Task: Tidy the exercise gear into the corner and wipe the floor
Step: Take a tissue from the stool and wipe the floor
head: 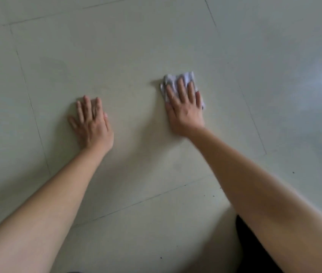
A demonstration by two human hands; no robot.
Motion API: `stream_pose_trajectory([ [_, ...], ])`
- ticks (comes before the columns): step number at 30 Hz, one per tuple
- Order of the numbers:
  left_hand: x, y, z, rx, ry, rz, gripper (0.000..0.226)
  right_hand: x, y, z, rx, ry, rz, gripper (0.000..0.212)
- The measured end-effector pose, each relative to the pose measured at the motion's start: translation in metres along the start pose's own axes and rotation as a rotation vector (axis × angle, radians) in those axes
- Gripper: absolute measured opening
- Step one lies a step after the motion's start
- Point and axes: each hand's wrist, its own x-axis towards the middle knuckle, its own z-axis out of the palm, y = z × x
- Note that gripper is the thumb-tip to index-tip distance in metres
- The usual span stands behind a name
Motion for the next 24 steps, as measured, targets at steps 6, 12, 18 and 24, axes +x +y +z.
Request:
stream_pose_trajectory([
  [6, -0.011, 0.010, 0.009, -0.002, 0.006, 0.069, 0.050, -0.184, -0.042, 0.036, 0.052, -0.099, -0.395, 0.053],
  [12, -0.015, 0.019, 0.010, -0.011, 0.002, 0.086, 0.050, -0.165, 0.025, 0.022, -0.023, -0.117, -0.531, 0.047],
  [18, -0.025, 0.022, 0.014, -0.014, -0.019, 0.095, 0.051, -0.145, 0.100, -0.018, 0.019, -0.022, 0.449, 0.056],
  [24, -0.025, 0.028, 0.013, -0.006, -0.060, 0.156, 0.052, -0.166, 0.010, 0.016, 0.158, -0.002, 0.702, 0.061],
])
